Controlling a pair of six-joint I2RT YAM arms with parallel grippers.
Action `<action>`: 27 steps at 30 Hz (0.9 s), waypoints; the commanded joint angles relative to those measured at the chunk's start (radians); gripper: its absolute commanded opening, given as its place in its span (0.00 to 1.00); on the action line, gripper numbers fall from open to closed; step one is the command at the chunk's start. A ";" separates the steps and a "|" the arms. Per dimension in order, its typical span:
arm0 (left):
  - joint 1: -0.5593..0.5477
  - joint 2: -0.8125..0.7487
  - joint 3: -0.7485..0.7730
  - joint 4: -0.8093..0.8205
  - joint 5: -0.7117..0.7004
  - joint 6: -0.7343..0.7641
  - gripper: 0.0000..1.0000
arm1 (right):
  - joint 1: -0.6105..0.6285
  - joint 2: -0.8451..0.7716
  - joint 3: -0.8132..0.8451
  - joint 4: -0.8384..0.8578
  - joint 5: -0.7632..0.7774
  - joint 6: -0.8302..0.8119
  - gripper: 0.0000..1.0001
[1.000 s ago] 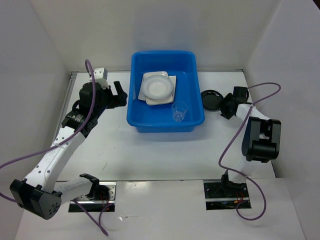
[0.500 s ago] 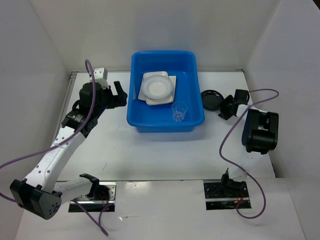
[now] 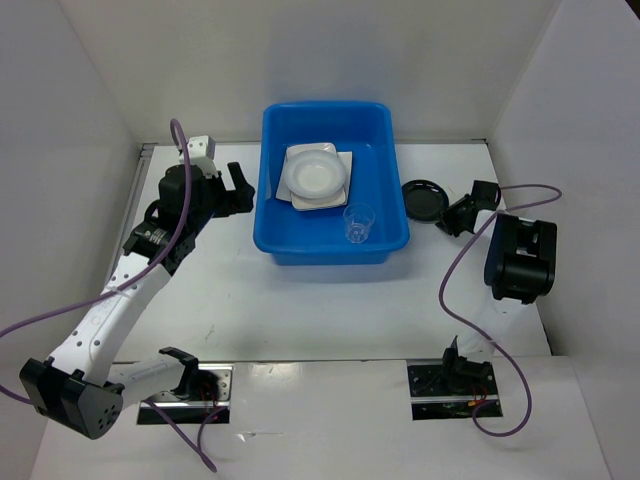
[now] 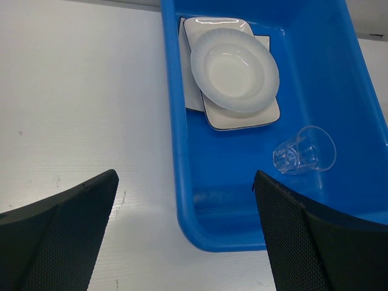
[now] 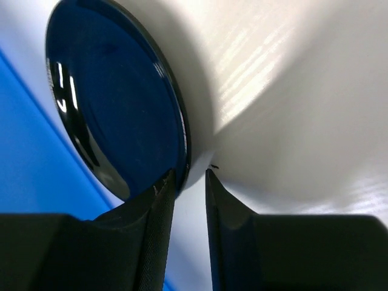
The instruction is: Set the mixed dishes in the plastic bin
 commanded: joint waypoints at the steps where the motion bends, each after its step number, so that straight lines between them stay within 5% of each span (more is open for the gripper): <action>1: 0.006 0.002 0.005 0.021 0.000 -0.014 1.00 | -0.006 0.026 -0.018 0.086 0.027 0.030 0.31; 10: 0.006 0.002 0.005 0.021 0.009 -0.014 1.00 | -0.006 0.058 -0.018 0.121 -0.017 0.052 0.27; 14: 0.006 0.002 -0.004 0.021 0.009 -0.014 1.00 | -0.006 0.038 -0.009 0.121 -0.006 0.052 0.03; 16: 0.006 0.002 -0.004 0.021 0.009 -0.014 1.00 | -0.006 0.006 -0.050 0.121 0.020 0.052 0.00; 23: 0.006 -0.007 -0.004 0.030 0.009 -0.014 1.00 | -0.006 -0.310 -0.220 0.144 0.154 0.050 0.00; 27: 0.006 0.002 -0.004 0.030 0.018 -0.014 1.00 | -0.015 -0.639 -0.308 0.082 0.285 0.073 0.00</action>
